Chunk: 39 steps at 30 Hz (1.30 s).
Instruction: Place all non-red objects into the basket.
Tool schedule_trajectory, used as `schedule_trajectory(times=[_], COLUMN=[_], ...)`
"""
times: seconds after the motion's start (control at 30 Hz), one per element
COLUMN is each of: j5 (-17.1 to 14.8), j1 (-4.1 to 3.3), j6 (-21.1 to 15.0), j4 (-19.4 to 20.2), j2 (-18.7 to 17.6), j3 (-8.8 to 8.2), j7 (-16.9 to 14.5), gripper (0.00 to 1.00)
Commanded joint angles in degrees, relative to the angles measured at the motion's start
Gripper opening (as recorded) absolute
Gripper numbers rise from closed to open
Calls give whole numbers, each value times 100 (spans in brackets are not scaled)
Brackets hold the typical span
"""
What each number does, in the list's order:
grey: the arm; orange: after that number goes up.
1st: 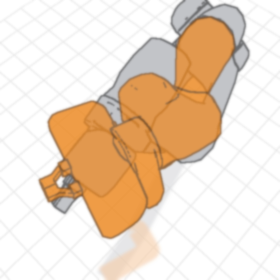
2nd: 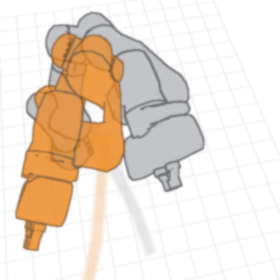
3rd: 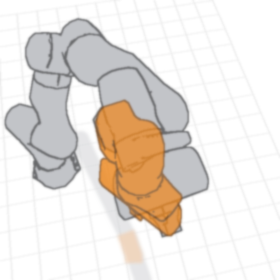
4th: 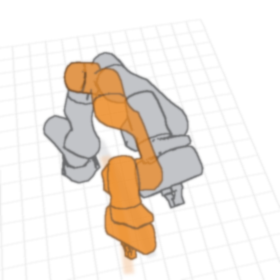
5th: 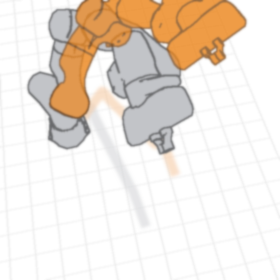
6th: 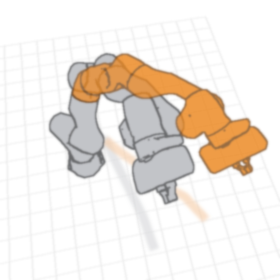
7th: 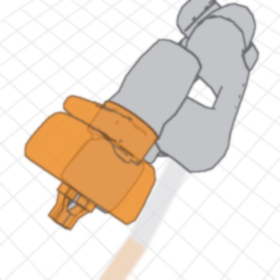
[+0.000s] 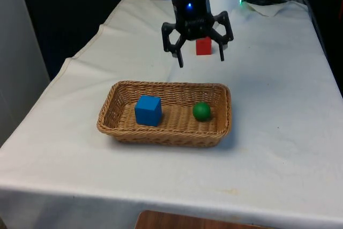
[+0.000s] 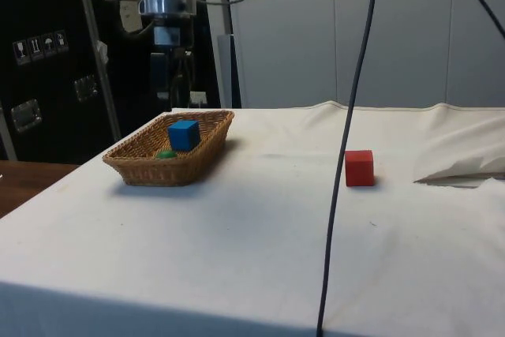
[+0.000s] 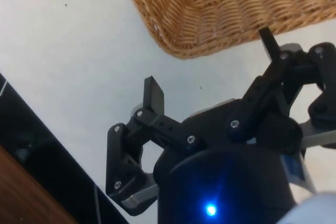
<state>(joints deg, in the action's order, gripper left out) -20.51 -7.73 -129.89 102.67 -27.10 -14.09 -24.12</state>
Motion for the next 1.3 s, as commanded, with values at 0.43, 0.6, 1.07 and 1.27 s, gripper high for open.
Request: schedule_trajectory(times=[0.43,0.6,1.07,1.27], j5=[435,521,779,779], j1=[-34,-11,-34,-34], j6=[0,17,-6,-11], j4=[476,579,888,877], j2=[676,831,1209,1197], j3=[-29,0,-17,-29], j7=[-166,-212,-138,52], gripper=[100,100,100,100])
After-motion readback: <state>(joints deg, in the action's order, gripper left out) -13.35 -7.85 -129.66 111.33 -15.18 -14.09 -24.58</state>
